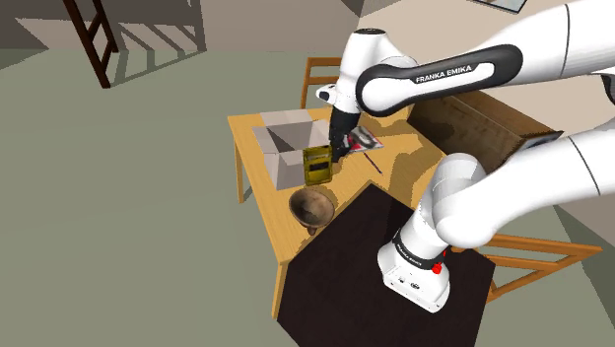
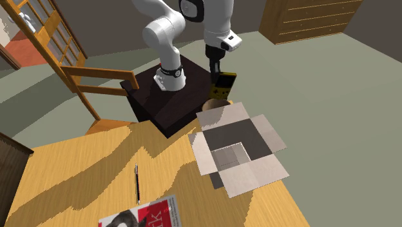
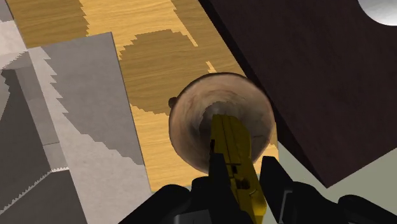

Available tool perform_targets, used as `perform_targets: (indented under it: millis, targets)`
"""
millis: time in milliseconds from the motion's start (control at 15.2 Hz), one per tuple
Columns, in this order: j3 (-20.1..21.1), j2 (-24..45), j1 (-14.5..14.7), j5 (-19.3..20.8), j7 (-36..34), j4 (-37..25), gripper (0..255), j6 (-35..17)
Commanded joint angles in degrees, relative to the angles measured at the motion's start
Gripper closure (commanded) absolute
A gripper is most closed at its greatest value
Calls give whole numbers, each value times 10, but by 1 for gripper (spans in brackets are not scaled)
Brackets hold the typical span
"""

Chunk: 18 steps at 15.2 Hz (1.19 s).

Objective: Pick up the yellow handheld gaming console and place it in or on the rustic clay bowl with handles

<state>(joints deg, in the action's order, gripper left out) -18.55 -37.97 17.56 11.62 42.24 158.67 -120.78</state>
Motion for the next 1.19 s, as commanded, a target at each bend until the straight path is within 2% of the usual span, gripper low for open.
perform_targets:
  millis: [0, 1122]
  targets:
    - [0, 7, 2, -1, -4, 9, 255, -17]
    - [-34, 129, 10, 9, 4, 74, 255, -203]
